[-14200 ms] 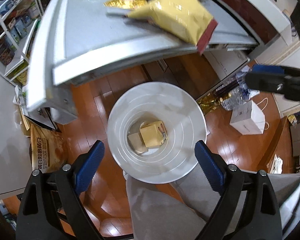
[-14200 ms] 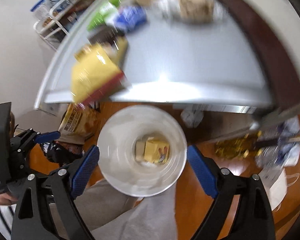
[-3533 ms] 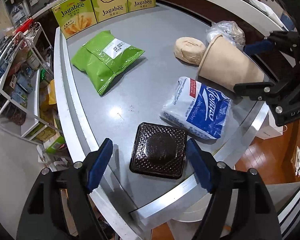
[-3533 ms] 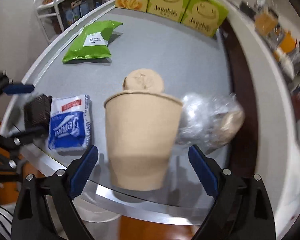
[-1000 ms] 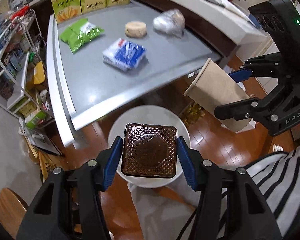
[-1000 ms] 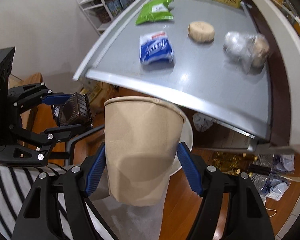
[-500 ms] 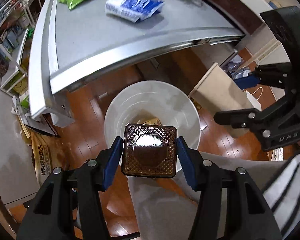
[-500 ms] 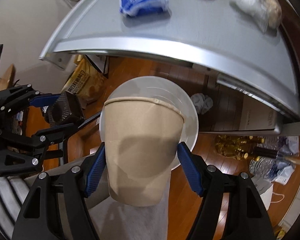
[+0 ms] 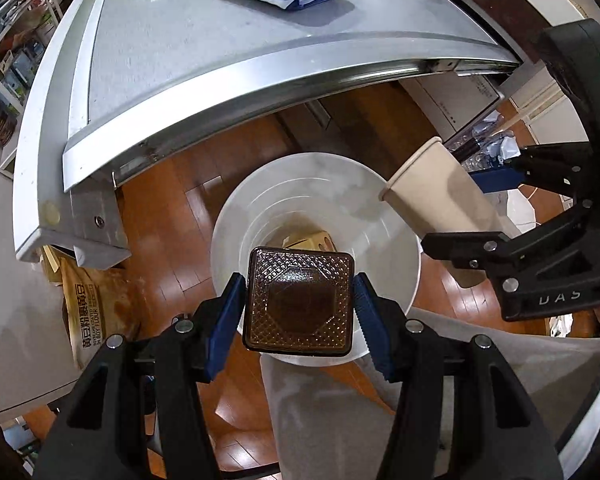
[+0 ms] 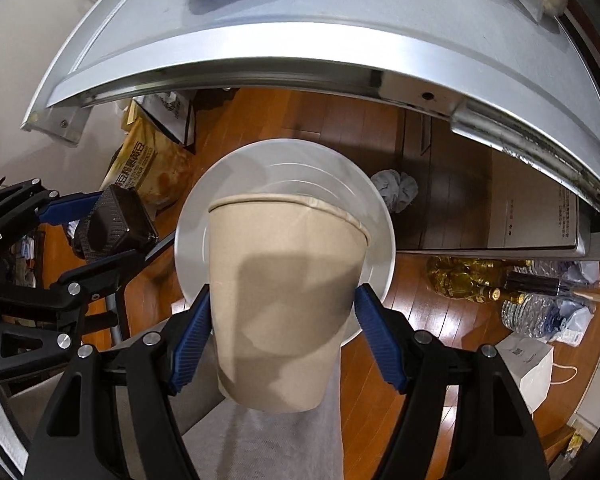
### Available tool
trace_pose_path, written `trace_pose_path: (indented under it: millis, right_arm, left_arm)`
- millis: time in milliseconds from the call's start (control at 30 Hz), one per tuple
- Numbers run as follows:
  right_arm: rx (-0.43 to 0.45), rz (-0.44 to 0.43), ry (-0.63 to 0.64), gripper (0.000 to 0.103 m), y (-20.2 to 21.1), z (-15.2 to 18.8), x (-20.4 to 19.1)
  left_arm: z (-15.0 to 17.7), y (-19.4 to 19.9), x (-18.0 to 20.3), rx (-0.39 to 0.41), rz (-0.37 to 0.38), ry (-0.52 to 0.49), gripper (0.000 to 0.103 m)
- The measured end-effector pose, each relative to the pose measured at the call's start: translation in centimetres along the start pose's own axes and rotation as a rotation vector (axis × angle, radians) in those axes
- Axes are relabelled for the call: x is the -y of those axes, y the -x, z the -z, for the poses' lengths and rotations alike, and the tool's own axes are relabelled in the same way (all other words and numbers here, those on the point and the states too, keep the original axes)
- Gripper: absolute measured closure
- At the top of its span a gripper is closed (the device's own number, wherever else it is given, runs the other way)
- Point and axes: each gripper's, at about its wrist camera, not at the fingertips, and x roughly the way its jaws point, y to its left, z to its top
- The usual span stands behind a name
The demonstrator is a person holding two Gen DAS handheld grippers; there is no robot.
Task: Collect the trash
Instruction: 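Carry the cup and dark tray over the white bin with both grippers, then open both grippers to drop the cup and tray into the bin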
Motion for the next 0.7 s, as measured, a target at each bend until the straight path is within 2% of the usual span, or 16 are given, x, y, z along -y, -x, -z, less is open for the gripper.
trace_pose_path:
  millis: [533,700]
  right_arm:
    - [-0.001,0.004,-0.002,0.033,-0.37,-0.57,0.09]
    - [-0.002,0.019,-0.005,0.032,-0.43,-0.63,0.13]
  left_arm:
    - [-0.16,-0.32,-0.17,-0.002,-0.005,0.013,0.047]
    - [-0.47,-0.17,-0.2,-0.002,0.007,0.022,0.043]
